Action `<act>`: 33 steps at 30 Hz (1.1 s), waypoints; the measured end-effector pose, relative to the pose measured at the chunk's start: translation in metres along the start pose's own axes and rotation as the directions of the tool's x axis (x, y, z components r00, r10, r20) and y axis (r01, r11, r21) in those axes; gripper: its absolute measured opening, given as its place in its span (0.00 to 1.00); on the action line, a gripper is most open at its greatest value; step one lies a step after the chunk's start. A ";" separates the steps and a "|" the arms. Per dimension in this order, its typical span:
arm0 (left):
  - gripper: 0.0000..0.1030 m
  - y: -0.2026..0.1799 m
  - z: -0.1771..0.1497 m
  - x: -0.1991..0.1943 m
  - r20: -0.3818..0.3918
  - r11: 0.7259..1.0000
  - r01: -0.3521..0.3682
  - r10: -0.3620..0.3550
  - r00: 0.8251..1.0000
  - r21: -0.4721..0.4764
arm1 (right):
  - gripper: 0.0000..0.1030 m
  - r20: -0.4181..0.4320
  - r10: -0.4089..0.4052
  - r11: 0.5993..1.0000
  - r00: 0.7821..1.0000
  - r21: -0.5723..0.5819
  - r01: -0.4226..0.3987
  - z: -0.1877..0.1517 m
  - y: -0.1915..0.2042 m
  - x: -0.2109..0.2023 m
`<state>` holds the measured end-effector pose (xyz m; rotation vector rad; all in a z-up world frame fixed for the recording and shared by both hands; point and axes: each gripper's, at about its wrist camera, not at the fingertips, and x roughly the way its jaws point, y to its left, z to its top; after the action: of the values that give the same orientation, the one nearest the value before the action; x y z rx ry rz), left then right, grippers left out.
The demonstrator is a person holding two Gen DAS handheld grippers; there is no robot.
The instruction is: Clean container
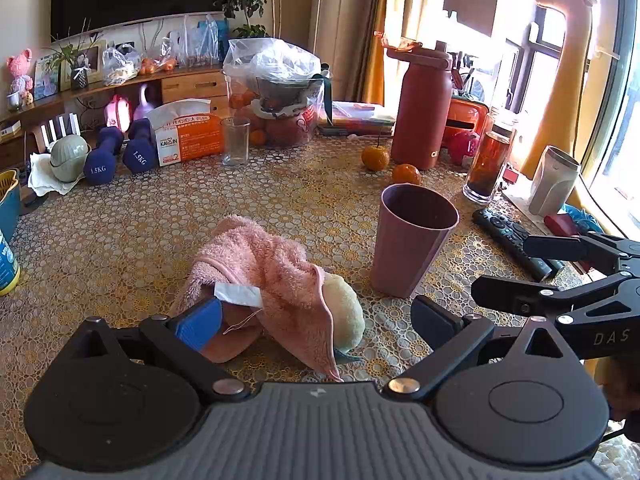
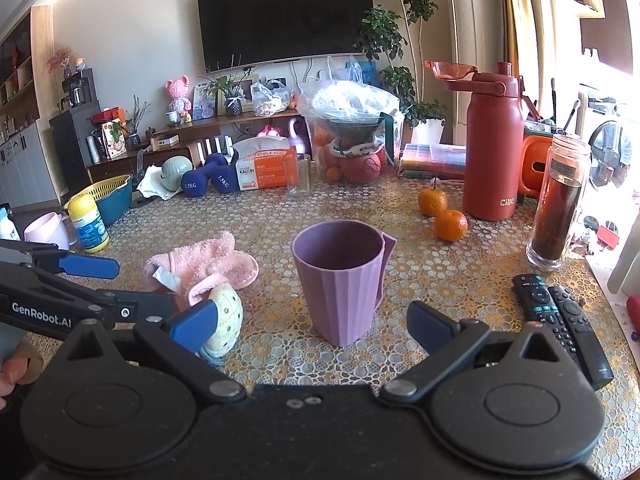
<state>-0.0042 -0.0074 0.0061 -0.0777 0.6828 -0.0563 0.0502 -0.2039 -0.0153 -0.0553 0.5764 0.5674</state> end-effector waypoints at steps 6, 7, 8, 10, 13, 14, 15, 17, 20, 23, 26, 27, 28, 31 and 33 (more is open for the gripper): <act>0.98 0.001 -0.001 0.000 -0.002 1.000 0.006 -0.006 1.000 -0.004 | 0.98 -0.006 0.005 1.000 1.000 0.000 -0.005 0.002 0.000 0.001; 0.98 0.002 -0.001 0.000 -0.004 1.000 0.007 -0.007 1.000 -0.005 | 0.98 -0.006 0.006 1.000 1.000 -0.004 -0.006 0.003 0.000 0.002; 0.98 0.001 -0.001 0.001 -0.004 1.000 0.002 -0.002 1.000 -0.001 | 0.98 -0.005 0.004 1.000 1.000 -0.012 -0.004 0.003 0.001 0.002; 0.98 0.002 -0.001 0.003 -0.006 1.000 -0.007 0.007 1.000 0.004 | 0.98 0.001 -0.001 0.999 1.000 -0.037 0.001 0.007 0.001 0.002; 0.98 0.004 -0.001 0.006 -0.009 1.000 -0.020 0.020 1.000 0.008 | 0.98 0.013 -0.012 0.997 1.000 -0.070 0.012 0.015 -0.001 0.004; 0.98 0.005 -0.001 0.008 -0.010 1.000 -0.026 0.026 1.000 0.011 | 0.98 0.013 -0.016 0.997 1.000 -0.080 0.017 0.019 -0.003 0.005; 0.98 0.006 -0.001 0.010 -0.012 0.999 -0.032 0.032 0.999 0.016 | 0.98 0.013 -0.022 0.996 1.000 -0.091 0.023 0.022 -0.004 0.007; 0.98 0.008 0.000 0.015 -0.018 0.999 -0.042 0.042 0.999 0.027 | 0.98 0.010 -0.033 0.993 0.999 -0.115 0.034 0.027 -0.006 0.010; 0.98 0.009 0.001 0.025 -0.032 0.998 -0.042 0.044 0.999 0.054 | 0.97 0.007 -0.050 0.989 0.999 -0.141 0.050 0.032 -0.009 0.016; 0.98 0.011 0.005 0.035 -0.032 0.996 -0.040 0.043 0.999 0.082 | 0.97 0.003 -0.060 0.987 0.998 -0.149 0.060 0.039 -0.014 0.023; 0.98 0.012 0.010 0.048 -0.038 0.993 -0.058 0.062 0.997 0.100 | 0.95 -0.007 -0.073 0.985 0.997 -0.157 0.071 0.043 -0.018 0.032; 0.98 0.014 0.011 0.054 -0.046 0.993 -0.053 0.058 0.997 0.101 | 0.94 -0.011 -0.078 0.984 0.997 -0.159 0.076 0.044 -0.020 0.035; 0.98 0.015 0.012 0.059 -0.053 0.993 -0.052 0.058 0.997 0.106 | 0.93 -0.015 -0.082 0.984 0.997 -0.158 0.078 0.045 -0.021 0.038; 0.99 0.020 0.013 0.075 -0.070 0.991 -0.056 0.064 0.995 0.119 | 0.91 -0.029 -0.083 0.986 0.996 -0.148 0.078 0.050 -0.028 0.048; 0.99 0.023 0.015 0.084 -0.076 0.992 -0.042 0.052 0.996 0.123 | 0.90 -0.033 -0.084 0.985 0.996 -0.153 0.078 0.054 -0.032 0.055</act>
<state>0.0706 0.0094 -0.0370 0.0573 0.7587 -0.0559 0.1319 -0.1932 -0.0030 -0.2336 0.5661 0.5309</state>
